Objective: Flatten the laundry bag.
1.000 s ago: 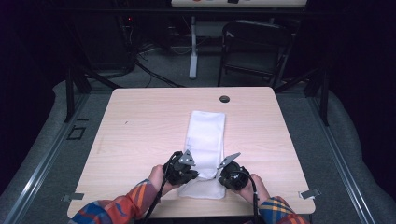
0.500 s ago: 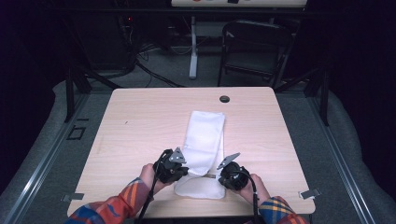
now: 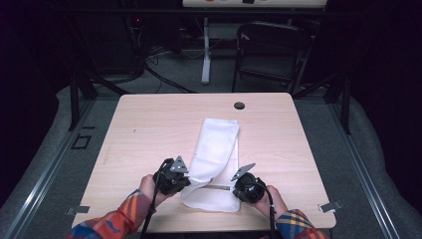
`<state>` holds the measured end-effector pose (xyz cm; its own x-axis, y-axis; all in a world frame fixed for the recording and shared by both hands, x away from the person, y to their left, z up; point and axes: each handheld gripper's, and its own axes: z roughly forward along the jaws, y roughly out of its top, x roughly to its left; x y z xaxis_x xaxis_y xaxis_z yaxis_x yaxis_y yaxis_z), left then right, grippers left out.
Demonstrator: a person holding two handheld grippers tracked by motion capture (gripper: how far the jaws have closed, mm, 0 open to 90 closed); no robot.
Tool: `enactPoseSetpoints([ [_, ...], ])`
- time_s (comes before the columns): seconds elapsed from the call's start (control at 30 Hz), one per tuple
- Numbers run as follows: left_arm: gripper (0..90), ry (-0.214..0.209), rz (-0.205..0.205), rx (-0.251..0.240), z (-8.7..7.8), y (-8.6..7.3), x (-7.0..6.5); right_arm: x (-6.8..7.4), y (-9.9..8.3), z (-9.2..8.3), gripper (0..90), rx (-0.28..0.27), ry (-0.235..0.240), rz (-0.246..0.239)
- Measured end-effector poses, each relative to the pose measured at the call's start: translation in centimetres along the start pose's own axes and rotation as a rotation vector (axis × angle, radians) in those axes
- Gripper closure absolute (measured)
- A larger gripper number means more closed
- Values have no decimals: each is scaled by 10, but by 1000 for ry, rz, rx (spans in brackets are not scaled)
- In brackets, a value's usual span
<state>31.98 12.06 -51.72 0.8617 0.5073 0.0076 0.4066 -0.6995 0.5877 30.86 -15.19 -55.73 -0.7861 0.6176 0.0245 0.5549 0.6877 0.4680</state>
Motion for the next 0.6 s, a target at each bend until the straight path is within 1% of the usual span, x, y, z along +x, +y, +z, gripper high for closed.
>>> enactPoseSetpoints([
  [0.13, 880, 12, -4, 6, -3, -4, 2, 0, 0, 0, 900, 0, -1, 1],
  [0.2, 881, 20, -6, 18, -4, -5, 4, 0, 0, 0, 900, 0, 0, 1],
  [0.3, 881, 46, -17, 26, -7, -8, 6, 0, 0, 0, 900, 0, 0, 2],
  [0.37, 882, 55, -26, 32, -8, -10, 7, 0, 0, 0, 900, -1, -1, 3],
  [0.5, 882, 69, -36, 47, -10, -14, 10, 0, 0, 0, 900, 2, -2, 1],
  [0.6, 881, 71, -35, 59, -11, -17, 12, 0, 0, 0, 900, 6, -6, -1],
])
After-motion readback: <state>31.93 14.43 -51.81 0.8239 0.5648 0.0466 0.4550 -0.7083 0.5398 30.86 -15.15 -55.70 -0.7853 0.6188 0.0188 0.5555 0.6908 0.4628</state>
